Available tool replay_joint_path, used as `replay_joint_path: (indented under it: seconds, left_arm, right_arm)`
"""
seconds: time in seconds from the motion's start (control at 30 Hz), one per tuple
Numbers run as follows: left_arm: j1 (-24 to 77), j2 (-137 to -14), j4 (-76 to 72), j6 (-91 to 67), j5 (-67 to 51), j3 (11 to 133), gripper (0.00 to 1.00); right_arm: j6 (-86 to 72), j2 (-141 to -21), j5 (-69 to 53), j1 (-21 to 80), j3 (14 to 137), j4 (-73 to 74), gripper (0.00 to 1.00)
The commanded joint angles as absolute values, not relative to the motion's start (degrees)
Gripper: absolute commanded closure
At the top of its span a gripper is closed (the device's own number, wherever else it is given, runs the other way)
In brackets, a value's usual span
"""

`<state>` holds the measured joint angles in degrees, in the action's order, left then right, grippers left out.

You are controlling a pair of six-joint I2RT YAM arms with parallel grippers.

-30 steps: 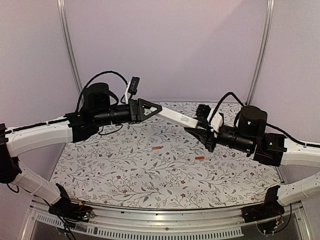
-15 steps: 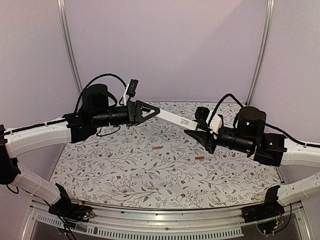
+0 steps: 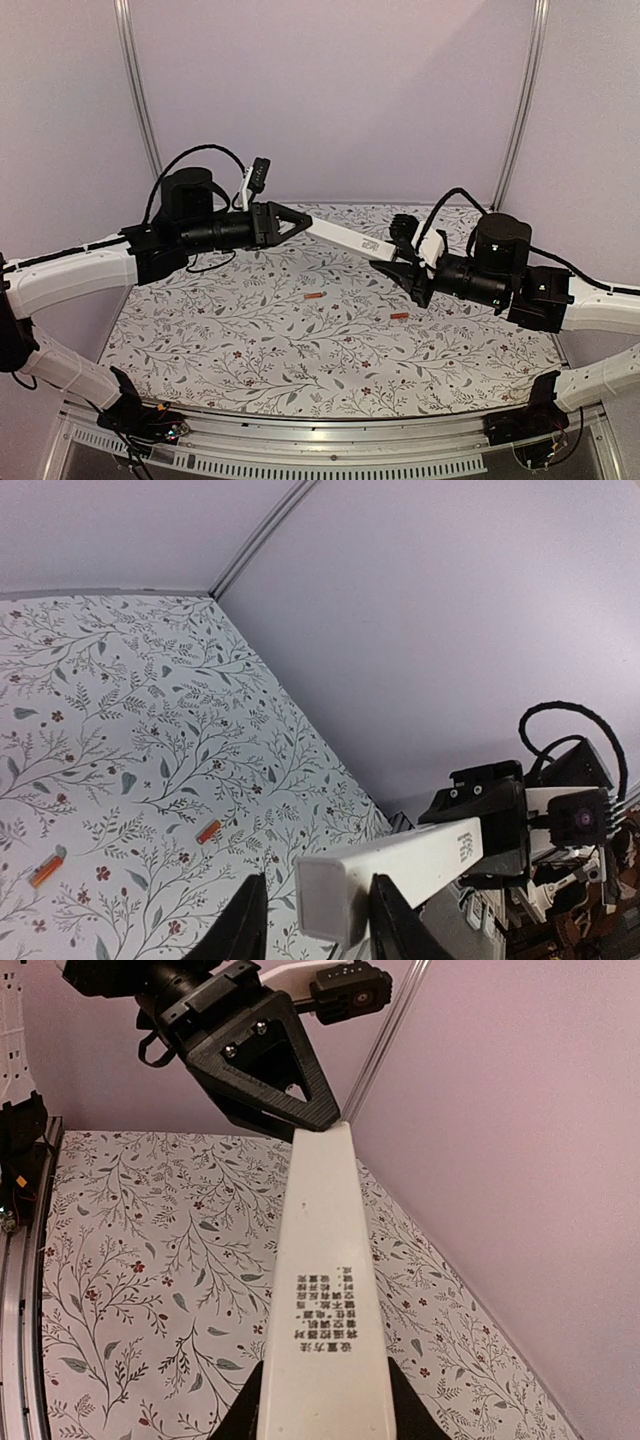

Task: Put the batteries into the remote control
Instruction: Remove the battery cover from the remote control.

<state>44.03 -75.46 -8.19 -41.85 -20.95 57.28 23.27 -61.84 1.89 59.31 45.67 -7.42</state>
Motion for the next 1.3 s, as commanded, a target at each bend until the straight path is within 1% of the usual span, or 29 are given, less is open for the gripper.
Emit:
replay_joint_path:
  seconds: [0.0, 0.13, 0.67, 1.0, 1.1, 1.2, 1.27]
  left_arm:
    - [44.2, -74.6, -5.1, -39.6, -19.8, 58.2, 0.7]
    - [44.4, -74.7, -5.9, -39.6, -21.0, 58.4, 0.8]
    - [45.2, -73.5, -8.3, -40.1, -22.9, 58.4, 0.99]
    - [43.7, -72.9, -11.4, -44.0, -24.0, 56.6, 1.0]
    - [41.8, -71.3, -16.0, -47.5, -25.6, 54.3, 1.0]
    - [40.3, -70.1, -24.2, -51.6, -27.9, 51.3, 1.0]
    - [39.7, -70.1, -26.4, -53.1, -29.0, 50.5, 1.0]
  right_arm:
    - [22.6, -61.0, 2.7, 59.8, 45.8, -9.7, 1.0]
    - [22.7, -61.5, 3.4, 59.8, 45.9, -9.4, 1.0]
    - [22.9, -64.1, 5.8, 59.8, 47.1, -7.7, 1.0]
    - [23.4, -64.4, 7.0, 59.7, 46.9, -7.6, 1.0]
    - [23.5, -64.8, 7.5, 59.7, 46.5, -7.6, 1.0]
    - [23.8, -65.1, 8.1, 59.7, 46.0, -7.6, 1.0]
    - [24.1, -65.2, 8.5, 59.7, 45.8, -7.8, 1.0]
